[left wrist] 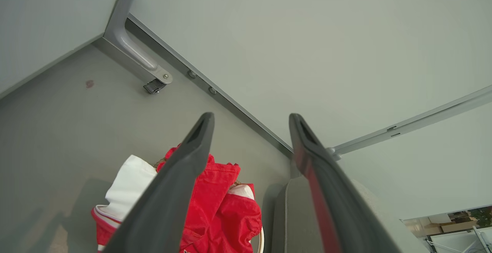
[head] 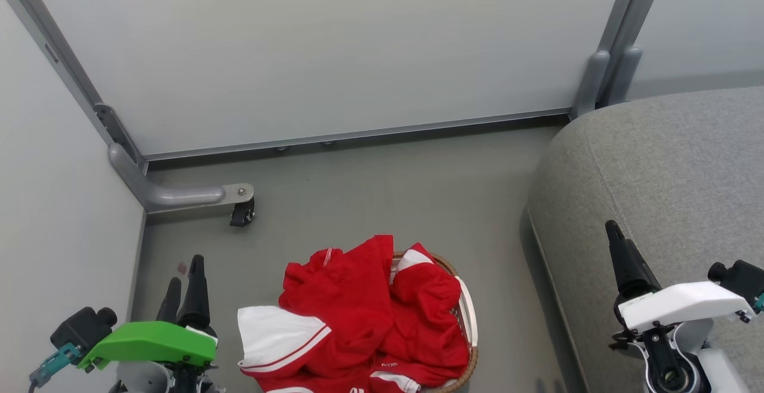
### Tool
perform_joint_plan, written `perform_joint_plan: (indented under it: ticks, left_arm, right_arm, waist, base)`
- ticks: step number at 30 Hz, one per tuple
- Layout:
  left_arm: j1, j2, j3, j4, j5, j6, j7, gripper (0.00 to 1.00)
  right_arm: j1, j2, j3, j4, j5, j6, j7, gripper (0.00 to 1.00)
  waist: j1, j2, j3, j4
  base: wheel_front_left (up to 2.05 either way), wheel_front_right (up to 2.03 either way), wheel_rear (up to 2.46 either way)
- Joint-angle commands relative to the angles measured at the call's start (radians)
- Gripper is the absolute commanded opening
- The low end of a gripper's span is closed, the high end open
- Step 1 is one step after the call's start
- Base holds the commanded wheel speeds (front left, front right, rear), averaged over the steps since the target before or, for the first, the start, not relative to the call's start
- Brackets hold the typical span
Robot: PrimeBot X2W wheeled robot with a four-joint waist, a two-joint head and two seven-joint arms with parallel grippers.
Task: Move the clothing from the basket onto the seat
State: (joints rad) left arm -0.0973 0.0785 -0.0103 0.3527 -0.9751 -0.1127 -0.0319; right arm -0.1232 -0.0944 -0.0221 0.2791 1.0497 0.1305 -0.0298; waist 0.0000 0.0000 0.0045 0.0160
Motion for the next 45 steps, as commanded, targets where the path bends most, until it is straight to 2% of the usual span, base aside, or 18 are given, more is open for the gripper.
perform_joint_plan:
  ticks: [1,23,36,45]
  left_arm:
    - [-0.033,0.016,-0.012,-0.007,0.049,0.007,-0.012,1.0]
    - [-0.064,0.056,-0.112,0.022,0.351,0.063,-0.084,1.0]
    - [-0.045,0.047,-0.131,0.04,0.473,0.092,-0.12,1.0]
    - [-0.027,0.027,-0.116,0.033,0.542,0.089,-0.142,1.0]
  right_arm:
    - [-0.029,-0.012,0.005,-0.008,-0.042,0.0,-0.014,1.0]
    - [-0.068,-0.01,0.023,0.013,-0.362,0.0,-0.085,1.0]
    - [-0.047,0.007,0.016,0.024,-0.526,0.0,-0.122,1.0]
    - [-0.031,0.017,0.015,0.036,-0.612,0.0,-0.144,1.0]
  waist:
    - [0.0,0.0,0.0,0.001]
    - [0.0,0.0,0.001,0.007]
    - [0.0,0.0,0.003,0.006]
    - [0.0,0.0,0.004,0.004]
  base:
    - [0.0,0.0,0.0]
    - [0.0,0.0,0.0]
    - [0.0,0.0,0.0]
    - [0.0,0.0,0.0]
